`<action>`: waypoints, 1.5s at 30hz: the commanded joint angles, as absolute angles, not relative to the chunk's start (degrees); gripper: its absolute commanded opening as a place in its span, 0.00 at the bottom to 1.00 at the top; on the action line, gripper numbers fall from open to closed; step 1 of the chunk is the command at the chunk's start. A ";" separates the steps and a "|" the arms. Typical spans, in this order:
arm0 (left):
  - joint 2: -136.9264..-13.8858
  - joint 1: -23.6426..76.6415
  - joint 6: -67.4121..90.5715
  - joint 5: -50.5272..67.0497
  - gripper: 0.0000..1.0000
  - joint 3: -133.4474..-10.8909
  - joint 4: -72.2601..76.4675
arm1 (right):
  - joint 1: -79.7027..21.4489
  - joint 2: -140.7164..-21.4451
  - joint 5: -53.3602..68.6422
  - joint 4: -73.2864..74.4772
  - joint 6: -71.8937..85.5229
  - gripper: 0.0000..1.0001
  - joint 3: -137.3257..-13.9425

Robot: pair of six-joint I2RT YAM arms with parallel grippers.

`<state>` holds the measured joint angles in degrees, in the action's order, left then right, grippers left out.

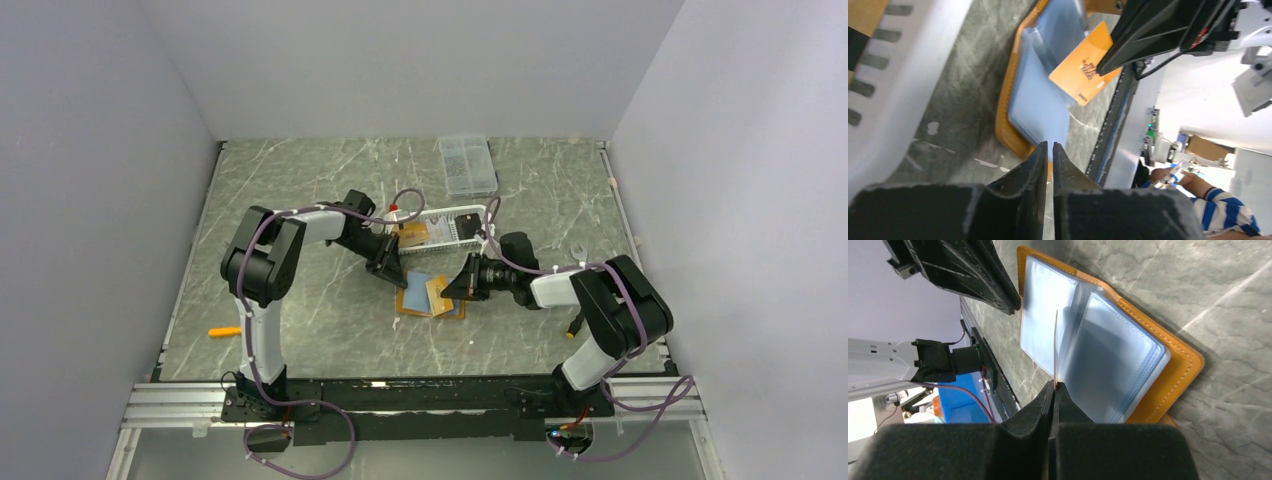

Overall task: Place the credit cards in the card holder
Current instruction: Turn over the card slot in the card holder.

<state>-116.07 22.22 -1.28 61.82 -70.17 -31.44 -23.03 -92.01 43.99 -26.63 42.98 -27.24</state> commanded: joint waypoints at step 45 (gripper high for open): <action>-111.06 24.95 3.45 52.12 0.00 -63.07 -24.96 | -29.35 -90.33 20.76 -50.00 51.58 0.00 -18.12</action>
